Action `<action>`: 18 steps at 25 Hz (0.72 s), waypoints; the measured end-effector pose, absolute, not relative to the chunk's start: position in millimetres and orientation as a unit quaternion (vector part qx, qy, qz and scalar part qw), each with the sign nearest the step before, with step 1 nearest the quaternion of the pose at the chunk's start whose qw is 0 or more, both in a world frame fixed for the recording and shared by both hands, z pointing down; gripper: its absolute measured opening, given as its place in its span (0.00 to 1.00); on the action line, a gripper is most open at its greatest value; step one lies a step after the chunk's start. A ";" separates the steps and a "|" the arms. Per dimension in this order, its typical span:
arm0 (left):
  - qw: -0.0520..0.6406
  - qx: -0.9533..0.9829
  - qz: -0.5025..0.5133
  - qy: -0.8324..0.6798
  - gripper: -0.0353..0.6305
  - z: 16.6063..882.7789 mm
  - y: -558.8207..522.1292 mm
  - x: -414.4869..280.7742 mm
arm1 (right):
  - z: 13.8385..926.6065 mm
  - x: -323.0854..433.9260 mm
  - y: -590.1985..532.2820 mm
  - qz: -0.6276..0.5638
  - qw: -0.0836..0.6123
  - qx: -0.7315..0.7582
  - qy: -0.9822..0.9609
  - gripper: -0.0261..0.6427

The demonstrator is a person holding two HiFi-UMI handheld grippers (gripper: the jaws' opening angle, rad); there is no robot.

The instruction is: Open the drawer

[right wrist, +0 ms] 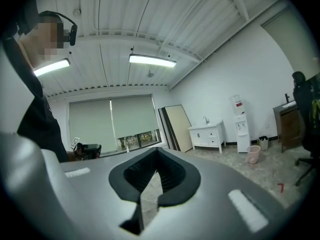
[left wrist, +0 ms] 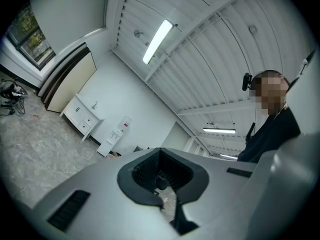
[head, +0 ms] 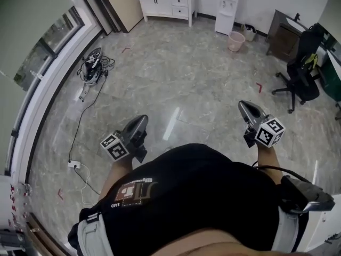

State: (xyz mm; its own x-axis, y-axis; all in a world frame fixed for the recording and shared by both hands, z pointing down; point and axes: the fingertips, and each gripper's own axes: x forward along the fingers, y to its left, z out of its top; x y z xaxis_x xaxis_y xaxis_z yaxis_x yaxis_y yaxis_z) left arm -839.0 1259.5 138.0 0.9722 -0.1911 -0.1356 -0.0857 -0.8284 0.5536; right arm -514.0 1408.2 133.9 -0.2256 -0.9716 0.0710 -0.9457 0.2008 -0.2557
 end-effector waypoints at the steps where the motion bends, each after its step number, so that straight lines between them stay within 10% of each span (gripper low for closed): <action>1: 0.284 0.952 -0.094 -0.064 0.04 138.8 1244.3 -834.8 | 132.4 -513.9 1396.0 -0.120 0.051 -0.625 0.770 0.03; 18: 0.272 0.958 -0.090 -0.021 0.04 118.2 999.0 -851.0 | 107.2 -547.4 1189.1 -0.107 0.063 -0.659 0.742 0.03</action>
State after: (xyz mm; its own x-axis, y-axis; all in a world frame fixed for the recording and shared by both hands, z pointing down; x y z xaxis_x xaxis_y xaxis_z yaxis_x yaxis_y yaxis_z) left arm -851.0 999.0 118.2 0.9831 -0.0885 -0.1605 0.0091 -0.8510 0.5251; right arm -547.4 1189.1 107.2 -0.1231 -0.9912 0.0481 -0.9642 0.1080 -0.2423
